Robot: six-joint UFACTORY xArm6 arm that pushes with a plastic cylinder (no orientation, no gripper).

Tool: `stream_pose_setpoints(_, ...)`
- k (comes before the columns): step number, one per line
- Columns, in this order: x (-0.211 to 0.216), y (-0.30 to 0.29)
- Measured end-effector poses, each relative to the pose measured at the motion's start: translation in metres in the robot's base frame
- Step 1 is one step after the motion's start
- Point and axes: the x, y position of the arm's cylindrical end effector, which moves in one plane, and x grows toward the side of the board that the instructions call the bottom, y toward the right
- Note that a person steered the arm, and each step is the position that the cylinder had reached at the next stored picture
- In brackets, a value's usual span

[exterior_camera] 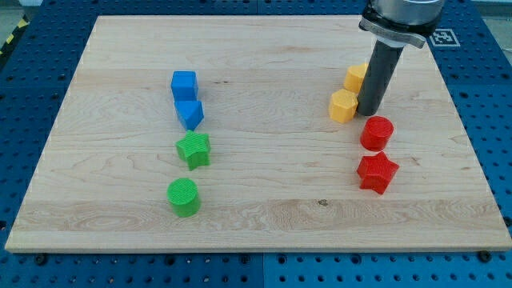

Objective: Push red circle slightly left

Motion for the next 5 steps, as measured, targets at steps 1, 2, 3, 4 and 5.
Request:
stream_pose_setpoints(1,0.000,0.007)
stream_pose_setpoints(2,0.023,0.051)
stream_pose_setpoints(3,0.051,0.074)
stream_pose_setpoints(4,0.053,0.074)
stream_pose_setpoints(5,0.053,0.064)
